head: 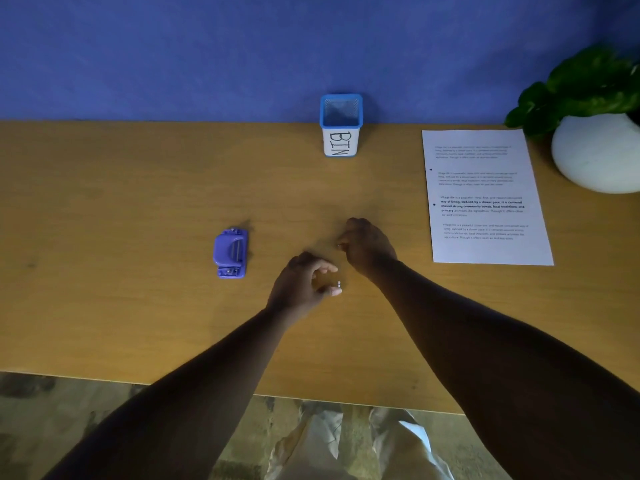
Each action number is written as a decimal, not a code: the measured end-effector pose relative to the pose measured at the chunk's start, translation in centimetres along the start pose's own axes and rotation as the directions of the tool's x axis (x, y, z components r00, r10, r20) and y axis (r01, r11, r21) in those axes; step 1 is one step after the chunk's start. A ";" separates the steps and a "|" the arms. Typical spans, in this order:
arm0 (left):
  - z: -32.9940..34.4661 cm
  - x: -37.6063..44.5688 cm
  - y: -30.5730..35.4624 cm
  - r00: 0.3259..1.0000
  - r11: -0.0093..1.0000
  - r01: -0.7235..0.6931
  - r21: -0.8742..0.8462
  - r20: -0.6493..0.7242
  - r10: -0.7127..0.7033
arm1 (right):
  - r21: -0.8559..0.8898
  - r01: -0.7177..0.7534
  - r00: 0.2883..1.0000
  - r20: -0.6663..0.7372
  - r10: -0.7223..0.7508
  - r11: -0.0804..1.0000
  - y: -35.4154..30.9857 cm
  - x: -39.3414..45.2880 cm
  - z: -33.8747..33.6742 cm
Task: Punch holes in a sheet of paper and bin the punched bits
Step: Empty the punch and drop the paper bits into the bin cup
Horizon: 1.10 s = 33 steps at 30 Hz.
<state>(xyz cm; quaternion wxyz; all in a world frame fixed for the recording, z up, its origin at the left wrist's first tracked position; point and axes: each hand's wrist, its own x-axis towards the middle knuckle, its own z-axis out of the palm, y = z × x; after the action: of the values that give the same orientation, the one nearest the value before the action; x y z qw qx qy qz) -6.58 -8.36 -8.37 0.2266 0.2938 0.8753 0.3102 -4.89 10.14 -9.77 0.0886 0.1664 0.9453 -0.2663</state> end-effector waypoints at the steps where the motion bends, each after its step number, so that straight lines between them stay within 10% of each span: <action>1: -0.1 -0.1 0.1 1.000 1.000 -0.004 0.023 0.010 0.003 | -0.008 0.011 1.000 0.000 -0.011 1.000 -0.1 -0.1 -0.1; 10: 0.6 -0.5 0.4 0.999 0.994 -0.039 0.106 -0.033 0.043 | -0.232 0.166 0.985 0.005 -0.170 0.958 -1.6 -1.2 -0.6; 33: 1.3 -0.1 1.4 0.998 0.968 -0.009 0.252 -0.059 0.024 | 0.036 0.055 0.997 0.054 -0.057 0.998 -0.6 -0.8 -1.6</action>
<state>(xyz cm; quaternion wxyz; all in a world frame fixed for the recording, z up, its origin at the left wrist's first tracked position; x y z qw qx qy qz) -5.19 -7.00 -8.33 0.1577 0.3177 0.9116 0.2076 -4.50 10.25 -7.95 0.1040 0.1340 0.9420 -0.2895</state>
